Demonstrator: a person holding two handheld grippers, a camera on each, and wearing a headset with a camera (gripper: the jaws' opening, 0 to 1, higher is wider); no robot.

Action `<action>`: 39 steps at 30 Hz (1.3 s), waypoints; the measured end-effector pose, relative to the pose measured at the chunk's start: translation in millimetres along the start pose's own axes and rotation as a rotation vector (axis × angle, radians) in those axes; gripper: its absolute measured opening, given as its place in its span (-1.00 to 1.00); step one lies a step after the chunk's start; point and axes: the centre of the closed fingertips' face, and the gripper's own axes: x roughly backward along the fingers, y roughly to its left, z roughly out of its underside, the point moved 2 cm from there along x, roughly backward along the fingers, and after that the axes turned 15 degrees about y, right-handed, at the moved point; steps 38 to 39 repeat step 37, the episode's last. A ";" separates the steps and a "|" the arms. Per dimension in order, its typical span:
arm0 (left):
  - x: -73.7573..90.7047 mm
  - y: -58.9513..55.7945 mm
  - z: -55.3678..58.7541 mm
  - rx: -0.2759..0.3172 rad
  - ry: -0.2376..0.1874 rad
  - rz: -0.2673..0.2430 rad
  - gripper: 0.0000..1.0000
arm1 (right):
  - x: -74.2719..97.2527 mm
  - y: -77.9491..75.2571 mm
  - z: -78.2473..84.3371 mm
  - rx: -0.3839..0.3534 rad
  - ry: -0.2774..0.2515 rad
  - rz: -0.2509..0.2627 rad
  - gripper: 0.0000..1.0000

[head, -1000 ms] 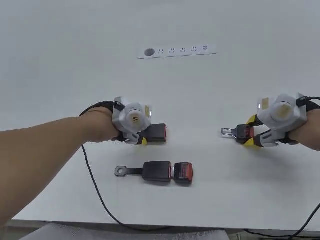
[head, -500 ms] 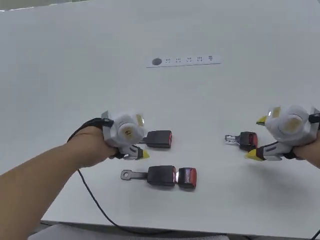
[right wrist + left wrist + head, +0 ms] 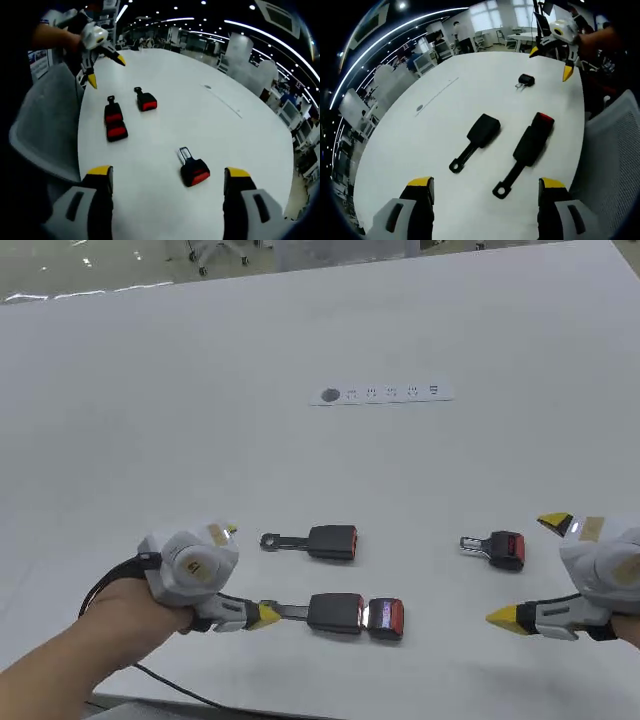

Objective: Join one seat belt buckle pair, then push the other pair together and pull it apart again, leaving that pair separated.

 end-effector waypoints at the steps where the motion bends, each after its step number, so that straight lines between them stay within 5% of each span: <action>1: 2.2 -1.3 5.7 0.017 -0.002 -0.003 0.83 | 1.7 1.0 1.2 -0.012 -0.006 0.000 0.89; 4: 7.0 -3.8 17.8 0.074 -0.008 -0.009 0.97 | 5.9 6.7 8.1 -0.014 -0.002 0.012 0.98; 11: 18.4 -3.3 38.2 0.089 -0.003 -0.020 1.00 | 17.1 21.1 19.8 -0.077 -0.019 0.013 1.00; 20: 26.7 -6.8 41.3 0.112 -0.020 -0.025 1.00 | 25.8 34.0 19.7 -0.131 -0.027 0.057 1.00; 26: 30.9 -10.9 43.9 0.089 -0.033 -0.030 1.00 | 30.7 43.8 12.2 -0.104 -0.027 0.086 1.00; 39: 28.0 -16.9 54.2 0.049 -0.045 -0.020 1.00 | 46.7 51.5 9.7 -0.186 -0.035 0.127 1.00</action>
